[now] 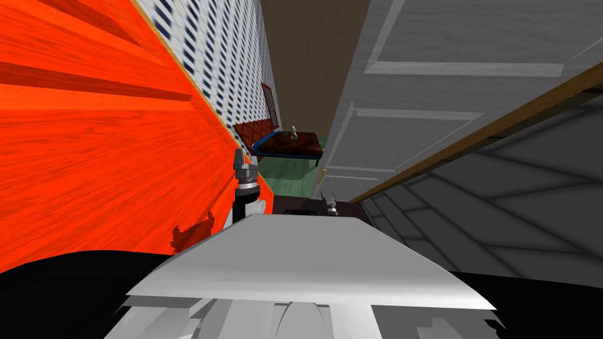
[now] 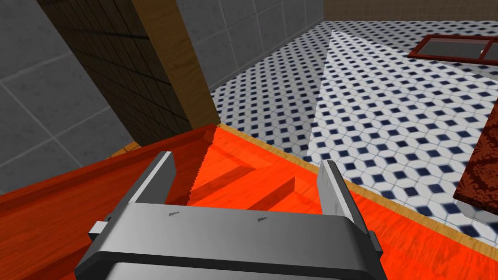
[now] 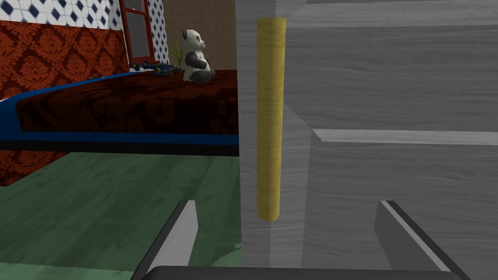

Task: Pull the door open

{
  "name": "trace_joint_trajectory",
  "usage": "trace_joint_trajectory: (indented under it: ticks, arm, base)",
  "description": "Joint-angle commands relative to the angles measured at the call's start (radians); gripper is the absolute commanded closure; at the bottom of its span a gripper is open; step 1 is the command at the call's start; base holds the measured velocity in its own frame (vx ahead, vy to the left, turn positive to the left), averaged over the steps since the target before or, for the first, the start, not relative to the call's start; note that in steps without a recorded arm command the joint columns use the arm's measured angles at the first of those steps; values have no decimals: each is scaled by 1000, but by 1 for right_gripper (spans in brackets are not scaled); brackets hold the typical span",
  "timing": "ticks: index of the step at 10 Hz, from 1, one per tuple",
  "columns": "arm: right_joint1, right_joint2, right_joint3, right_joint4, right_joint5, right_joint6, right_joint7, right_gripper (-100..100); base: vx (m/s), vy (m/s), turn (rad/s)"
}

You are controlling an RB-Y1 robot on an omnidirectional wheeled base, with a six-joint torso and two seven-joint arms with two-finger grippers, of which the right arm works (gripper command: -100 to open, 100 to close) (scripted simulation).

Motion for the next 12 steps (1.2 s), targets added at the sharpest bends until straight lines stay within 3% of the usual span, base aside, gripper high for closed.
trace_joint_trajectory:
  ticks: [1,4,8,12]
  arm:
    - [1,-8,6,6,-13,1,-14,-100]
    - [-2,-11,15,25,-22,-6,-28,-100]
    - [-2,-18,-2,37,-31,-9,-42,-100]
    - [-3,-41,-55,73,-60,-17,-81,-100]
  base:
    - [150,64,-75]
    - [138,68,-73]
    - [169,32,156]
    - [122,-2,210]
